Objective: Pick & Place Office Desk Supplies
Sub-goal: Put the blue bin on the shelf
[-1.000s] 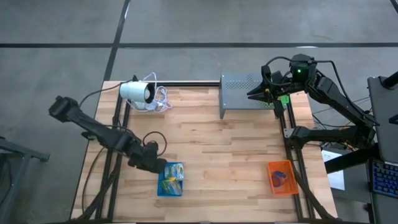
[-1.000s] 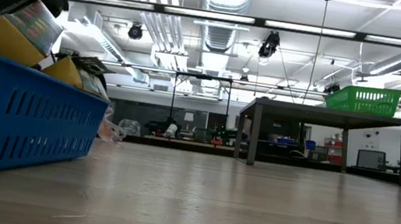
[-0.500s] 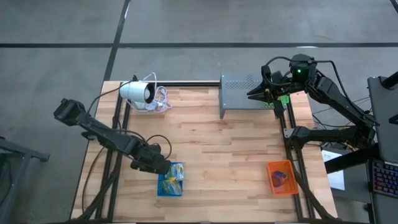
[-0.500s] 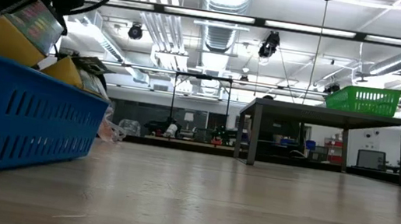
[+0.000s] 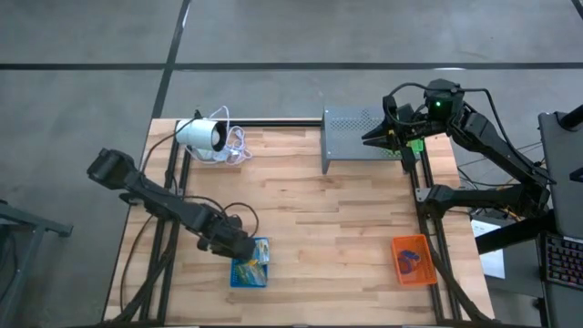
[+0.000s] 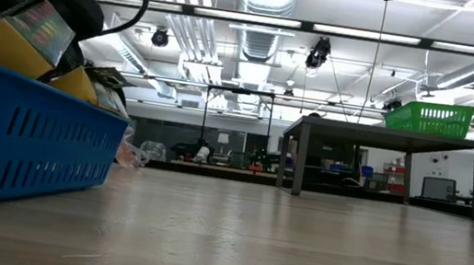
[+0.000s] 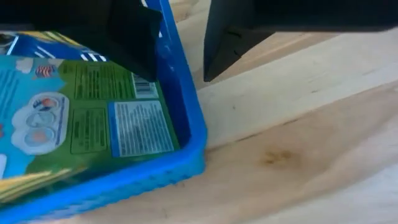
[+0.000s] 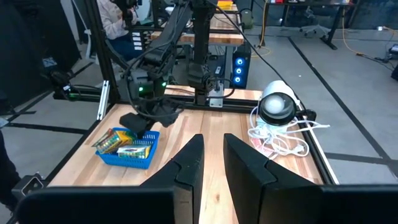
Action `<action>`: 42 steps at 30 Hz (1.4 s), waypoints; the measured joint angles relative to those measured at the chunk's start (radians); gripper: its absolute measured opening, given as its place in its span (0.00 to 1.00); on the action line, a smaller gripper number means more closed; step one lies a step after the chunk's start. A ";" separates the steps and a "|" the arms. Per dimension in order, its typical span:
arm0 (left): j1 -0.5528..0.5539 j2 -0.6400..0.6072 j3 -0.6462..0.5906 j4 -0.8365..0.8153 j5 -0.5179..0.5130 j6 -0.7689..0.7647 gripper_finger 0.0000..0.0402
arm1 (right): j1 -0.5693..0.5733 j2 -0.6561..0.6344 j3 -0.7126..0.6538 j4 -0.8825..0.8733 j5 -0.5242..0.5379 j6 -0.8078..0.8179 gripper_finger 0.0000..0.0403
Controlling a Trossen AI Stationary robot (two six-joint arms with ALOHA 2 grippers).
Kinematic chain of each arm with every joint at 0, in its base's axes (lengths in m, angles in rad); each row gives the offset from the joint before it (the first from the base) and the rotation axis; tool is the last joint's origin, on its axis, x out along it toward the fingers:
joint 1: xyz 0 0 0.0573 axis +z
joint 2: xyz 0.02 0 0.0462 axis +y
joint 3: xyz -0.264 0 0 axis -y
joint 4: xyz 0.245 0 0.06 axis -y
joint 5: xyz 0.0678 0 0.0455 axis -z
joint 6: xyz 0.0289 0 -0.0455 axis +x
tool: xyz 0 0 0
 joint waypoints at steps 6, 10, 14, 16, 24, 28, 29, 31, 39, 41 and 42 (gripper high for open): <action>0.000 -0.006 0.000 0.009 0.006 0.022 0.21 | 0.000 0.000 0.000 0.000 0.000 0.000 0.15; 0.000 -0.006 0.000 0.008 0.008 0.022 0.10 | 0.000 0.000 0.000 0.000 0.000 0.000 0.15; 0.000 -0.006 0.000 0.010 0.010 0.021 0.02 | 0.000 0.000 0.000 0.000 0.000 0.000 0.15; -0.001 -0.006 0.000 0.009 0.013 0.021 0.03 | 0.000 0.000 0.000 0.000 0.000 0.000 0.15; 0.013 -0.058 0.002 0.000 0.021 0.001 0.02 | 0.000 0.000 0.000 0.000 0.000 0.000 0.15; 0.034 -0.108 0.002 -0.011 0.015 -0.006 0.02 | 0.000 0.000 0.000 0.000 0.001 0.000 0.15; 0.040 -0.120 0.002 -0.014 0.012 -0.006 0.02 | 0.000 0.000 0.000 0.000 0.001 0.000 0.15; 0.051 -0.142 0.002 -0.015 0.006 -0.006 0.02 | 0.000 0.000 0.000 0.000 0.001 0.000 0.15; 0.129 -0.198 0.015 -0.010 0.009 -0.005 0.03 | 0.000 0.000 0.000 0.000 0.001 0.000 0.15; 0.151 -0.199 0.034 -0.010 0.007 0.006 0.02 | 0.000 0.000 0.000 0.000 0.001 0.000 0.15; 0.162 -0.199 0.044 -0.010 -0.001 0.021 0.02 | 0.000 0.000 0.000 0.000 0.001 0.000 0.15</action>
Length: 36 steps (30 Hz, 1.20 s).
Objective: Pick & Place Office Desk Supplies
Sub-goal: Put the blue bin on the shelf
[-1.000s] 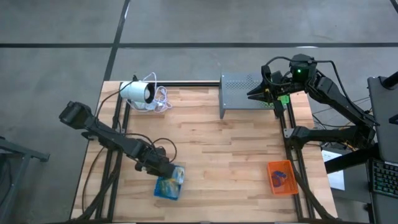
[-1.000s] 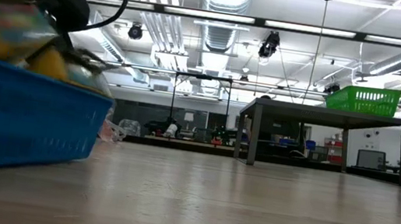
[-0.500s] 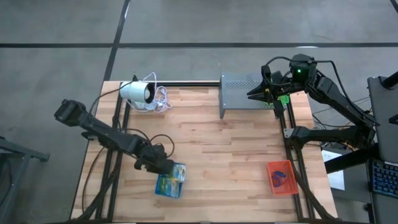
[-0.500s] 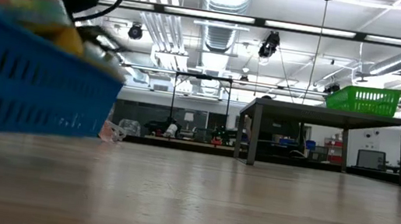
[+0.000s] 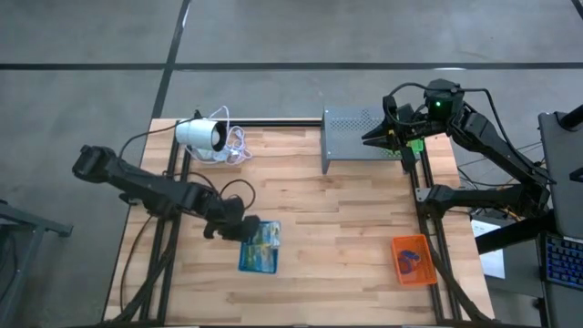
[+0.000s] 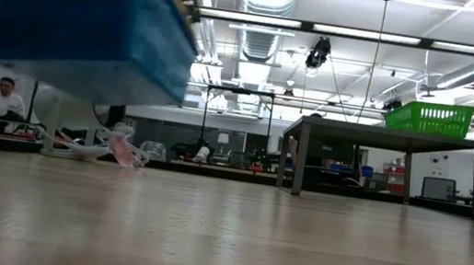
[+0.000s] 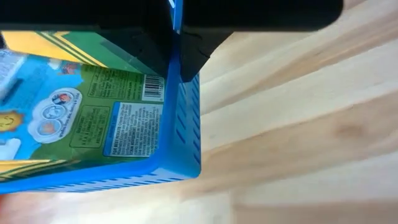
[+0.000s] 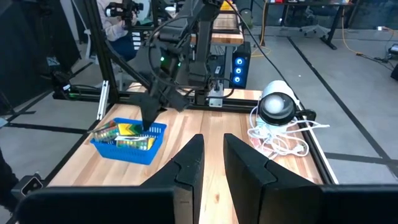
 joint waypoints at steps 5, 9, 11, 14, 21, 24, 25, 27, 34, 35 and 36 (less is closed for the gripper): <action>0.059 0.000 0.064 -0.008 -0.077 0.061 0.02 | 0.000 0.000 0.000 0.000 0.000 0.000 0.15; 0.117 0.000 0.120 -0.008 -0.130 0.090 0.02 | 0.000 0.000 0.000 0.000 0.000 0.000 0.15; 0.156 0.001 0.144 -0.010 -0.133 0.114 0.02 | 0.000 0.000 0.000 0.000 0.000 0.000 0.15; 0.220 0.001 0.176 -0.015 -0.127 0.141 0.02 | 0.000 0.000 0.000 0.000 0.000 0.000 0.15; 0.322 0.012 0.253 -0.028 -0.097 0.190 0.02 | 0.000 0.000 0.000 0.000 0.000 0.000 0.15; 0.361 0.034 0.301 -0.069 -0.085 0.218 0.02 | 0.000 0.000 0.000 0.000 0.000 0.000 0.15; 0.375 0.046 0.320 -0.092 -0.078 0.228 0.02 | 0.000 0.000 0.000 0.000 0.000 0.000 0.15; 0.407 0.076 0.366 -0.151 -0.058 0.265 0.02 | 0.000 0.000 0.000 0.000 0.000 0.000 0.15; 0.559 0.182 0.509 -0.198 0.034 0.481 0.02 | 0.000 0.000 0.000 0.000 0.000 0.000 0.15; 0.580 0.197 0.526 -0.196 0.051 0.509 0.02 | 0.000 0.000 0.000 0.000 0.000 0.000 0.15; 0.601 0.213 0.541 -0.196 0.069 0.535 0.02 | 0.000 0.000 0.000 0.000 0.000 0.000 0.15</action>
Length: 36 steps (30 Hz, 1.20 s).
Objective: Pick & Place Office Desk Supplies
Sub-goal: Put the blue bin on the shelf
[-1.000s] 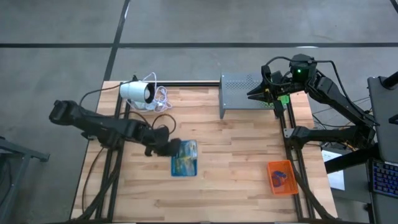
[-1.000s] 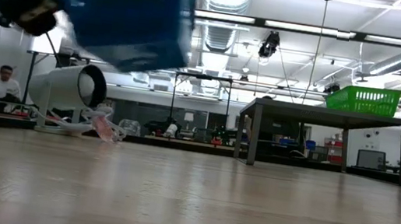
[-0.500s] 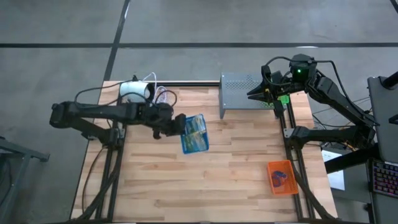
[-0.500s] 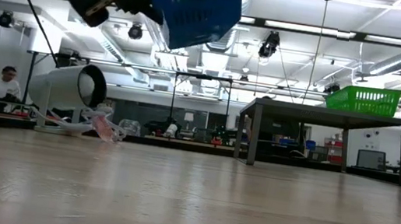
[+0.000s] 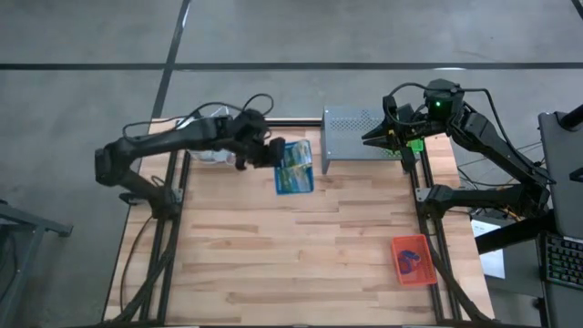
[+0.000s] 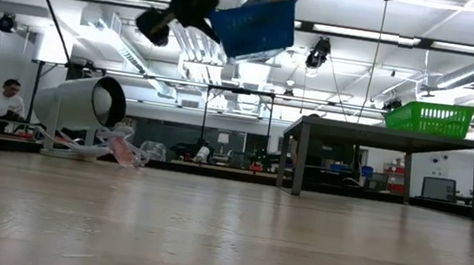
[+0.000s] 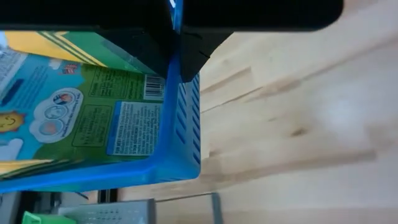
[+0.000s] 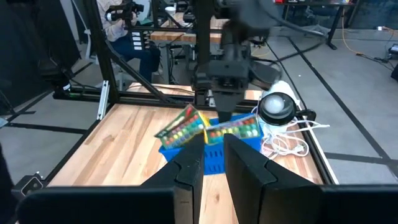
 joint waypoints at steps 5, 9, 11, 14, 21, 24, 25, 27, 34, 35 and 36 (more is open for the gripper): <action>0.093 0.073 0.071 -0.026 0.113 0.154 0.02 | 0.000 0.000 0.000 0.000 0.000 0.000 0.15; 0.126 0.134 0.118 -0.102 0.138 0.207 0.02 | 0.000 0.000 0.000 0.000 0.000 0.000 0.15; 0.128 0.163 0.140 -0.111 0.145 0.224 0.02 | 0.000 0.000 0.000 0.000 0.000 0.000 0.15; 0.131 0.201 0.171 -0.080 0.155 0.261 0.02 | 0.000 0.000 0.000 0.000 0.000 0.000 0.15; 0.136 0.270 0.213 0.032 0.153 0.227 0.02 | 0.000 0.000 0.000 0.000 0.000 0.000 0.15; 0.139 0.299 0.238 0.039 0.160 0.199 0.02 | 0.000 0.000 0.000 0.000 0.000 0.000 0.15; 0.141 0.309 0.250 0.039 0.158 0.195 0.02 | 0.000 0.000 0.000 0.000 0.000 0.000 0.15; 0.144 0.330 0.279 0.040 0.150 0.188 0.02 | 0.000 0.000 0.000 0.000 0.000 0.000 0.15; 0.163 0.394 0.388 0.054 0.122 0.176 0.02 | 0.000 0.000 0.000 0.000 0.000 0.000 0.15; 0.167 0.404 0.401 0.056 0.112 0.180 0.02 | 0.000 0.000 0.000 0.000 0.000 0.000 0.15; 0.173 0.411 0.413 0.060 0.106 0.188 0.02 | 0.000 0.000 0.000 0.000 0.000 0.000 0.15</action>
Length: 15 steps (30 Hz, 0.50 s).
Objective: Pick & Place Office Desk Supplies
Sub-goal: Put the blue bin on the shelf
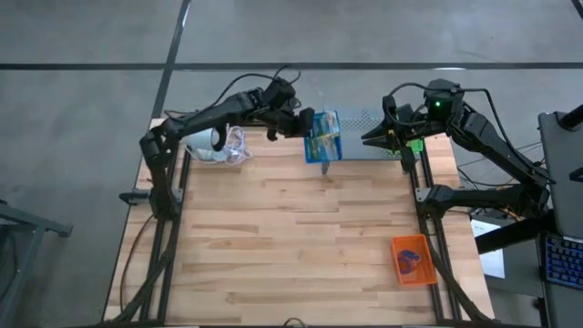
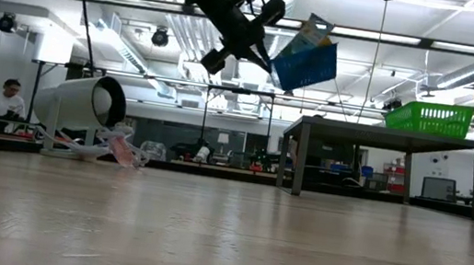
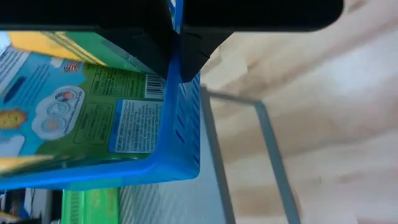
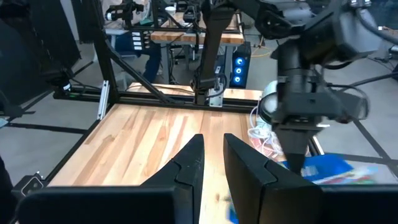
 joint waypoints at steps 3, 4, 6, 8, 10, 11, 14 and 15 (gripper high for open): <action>0.012 0.033 0.039 0.001 -0.004 0.011 0.02 | 0.000 0.000 0.000 0.000 0.000 0.000 0.15; 0.015 0.043 0.049 0.001 -0.003 0.011 0.02 | 0.000 0.000 0.000 0.000 0.000 0.000 0.15; 0.018 0.070 0.071 0.000 -0.003 0.012 0.02 | 0.000 0.000 0.000 0.000 0.000 0.000 0.15; 0.022 0.095 0.093 0.001 0.002 0.017 0.02 | 0.000 0.000 0.000 0.000 0.000 0.000 0.15; 0.024 0.117 0.118 0.000 0.007 0.027 0.02 | 0.000 0.000 0.000 0.000 0.000 0.000 0.15; 0.025 0.125 0.128 0.000 0.010 0.031 0.02 | 0.000 0.000 0.000 0.000 0.000 0.000 0.15; 0.026 0.153 0.162 -0.002 0.016 0.032 0.02 | 0.000 0.000 0.000 0.000 0.000 0.000 0.15; 0.027 0.161 0.173 -0.004 0.017 0.032 0.02 | 0.000 0.000 0.000 0.000 0.000 0.000 0.15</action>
